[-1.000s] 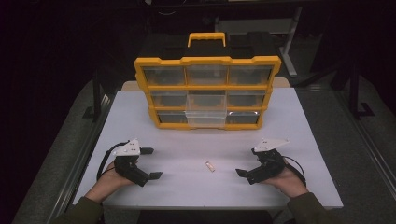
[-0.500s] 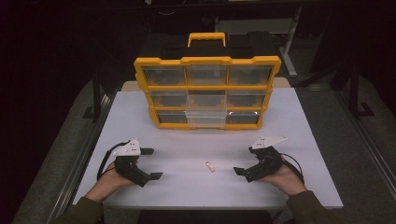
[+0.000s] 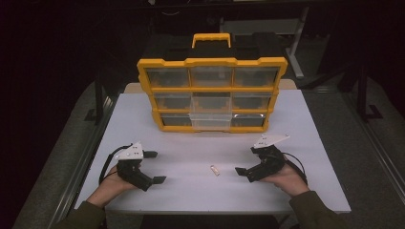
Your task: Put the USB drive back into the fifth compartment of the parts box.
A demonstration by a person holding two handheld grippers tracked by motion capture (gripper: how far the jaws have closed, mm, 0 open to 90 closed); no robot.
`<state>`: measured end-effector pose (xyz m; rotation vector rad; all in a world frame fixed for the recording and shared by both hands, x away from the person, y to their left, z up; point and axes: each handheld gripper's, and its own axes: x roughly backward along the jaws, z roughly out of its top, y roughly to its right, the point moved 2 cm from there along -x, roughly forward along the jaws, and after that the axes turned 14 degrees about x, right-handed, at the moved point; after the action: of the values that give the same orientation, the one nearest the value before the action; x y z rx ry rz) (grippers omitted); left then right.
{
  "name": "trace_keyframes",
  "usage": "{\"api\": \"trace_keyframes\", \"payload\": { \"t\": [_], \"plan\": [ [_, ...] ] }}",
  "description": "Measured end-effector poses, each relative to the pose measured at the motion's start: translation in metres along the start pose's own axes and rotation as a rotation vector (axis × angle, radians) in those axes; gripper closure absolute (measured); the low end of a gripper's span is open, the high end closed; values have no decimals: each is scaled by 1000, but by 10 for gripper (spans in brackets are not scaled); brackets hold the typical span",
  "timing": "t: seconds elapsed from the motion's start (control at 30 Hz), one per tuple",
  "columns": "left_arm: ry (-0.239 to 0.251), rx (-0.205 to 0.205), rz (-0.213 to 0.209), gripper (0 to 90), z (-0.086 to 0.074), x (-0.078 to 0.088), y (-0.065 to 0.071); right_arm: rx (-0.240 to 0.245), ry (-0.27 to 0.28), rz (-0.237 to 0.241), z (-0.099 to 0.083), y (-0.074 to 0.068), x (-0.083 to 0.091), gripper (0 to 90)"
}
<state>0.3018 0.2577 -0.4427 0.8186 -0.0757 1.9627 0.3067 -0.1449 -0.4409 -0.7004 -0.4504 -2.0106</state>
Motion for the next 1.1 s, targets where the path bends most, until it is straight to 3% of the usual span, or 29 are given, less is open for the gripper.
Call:
{"api": "trace_keyframes", "payload": {
  "t": [1.1],
  "plan": [
    [3, 16, -14, 0, 0, 0, 0, 23, -12, 21, 17, 0, -15, 0]
  ]
}}
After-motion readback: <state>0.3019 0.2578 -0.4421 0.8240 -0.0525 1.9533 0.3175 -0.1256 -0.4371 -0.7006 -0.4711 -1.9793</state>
